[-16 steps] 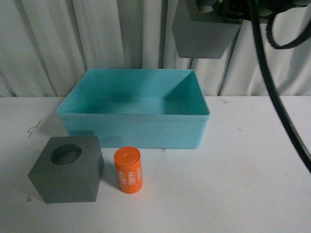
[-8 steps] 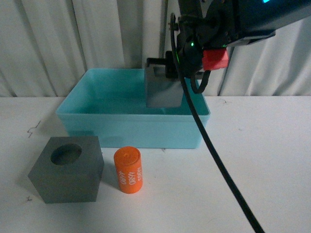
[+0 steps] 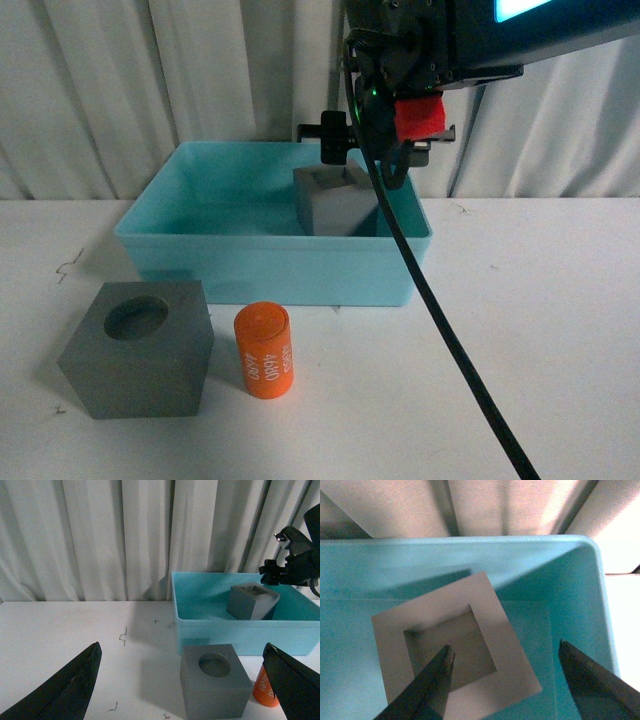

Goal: Place gray and orange parts in blue box

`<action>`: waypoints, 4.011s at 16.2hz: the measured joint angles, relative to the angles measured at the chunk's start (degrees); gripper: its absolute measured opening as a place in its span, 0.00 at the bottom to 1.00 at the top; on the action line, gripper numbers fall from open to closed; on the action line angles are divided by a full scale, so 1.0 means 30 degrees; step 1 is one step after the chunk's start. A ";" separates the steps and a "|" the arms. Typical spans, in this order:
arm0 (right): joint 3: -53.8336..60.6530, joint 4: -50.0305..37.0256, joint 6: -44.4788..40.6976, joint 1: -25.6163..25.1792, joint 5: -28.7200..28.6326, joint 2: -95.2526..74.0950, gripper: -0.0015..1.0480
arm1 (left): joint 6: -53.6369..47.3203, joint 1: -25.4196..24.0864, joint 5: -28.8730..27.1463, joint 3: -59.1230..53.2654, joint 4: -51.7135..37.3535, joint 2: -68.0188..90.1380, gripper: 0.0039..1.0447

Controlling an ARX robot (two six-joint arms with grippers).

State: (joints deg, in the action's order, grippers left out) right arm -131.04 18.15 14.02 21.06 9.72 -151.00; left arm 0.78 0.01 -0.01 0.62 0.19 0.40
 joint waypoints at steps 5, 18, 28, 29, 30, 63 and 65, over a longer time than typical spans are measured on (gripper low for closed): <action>0.9639 -0.7730 -0.0124 -0.0918 0.0189 0.7329 0.93 | 0.0000 0.0000 0.0000 0.0000 0.0000 0.0000 0.94; 3.6705 -2.1872 -0.3133 -0.5697 -0.2113 2.6993 0.62 | 0.0000 -0.0007 -0.0029 0.0000 0.0000 0.0000 0.94; 4.1914 -2.0028 -0.4554 -0.7111 -0.3191 3.4301 0.02 | 0.0000 -0.0007 0.0000 0.0000 0.0000 0.0000 0.94; 4.2096 -1.9598 -0.4554 -0.7111 -0.3191 3.5051 0.02 | 0.0000 -0.0007 0.0000 0.0000 0.0000 0.0000 0.94; 4.2351 -1.9030 -0.4546 -0.7111 -0.3191 3.5947 0.02 | 0.0000 -0.0007 0.0000 0.0000 0.0000 0.0000 0.94; 4.3444 -0.5989 -0.4568 -0.7111 -0.3228 5.0278 0.76 | 0.0000 -0.0007 0.0000 0.0000 -0.0007 0.0000 0.94; 4.3444 -0.5982 -0.4561 -0.7111 -0.3220 5.0278 0.94 | 0.0342 -0.0379 0.1253 0.1129 0.3504 0.0984 0.94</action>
State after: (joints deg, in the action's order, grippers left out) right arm -0.71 0.21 0.34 -0.27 0.05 -0.16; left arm 1.80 -1.13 3.75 4.01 10.70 3.36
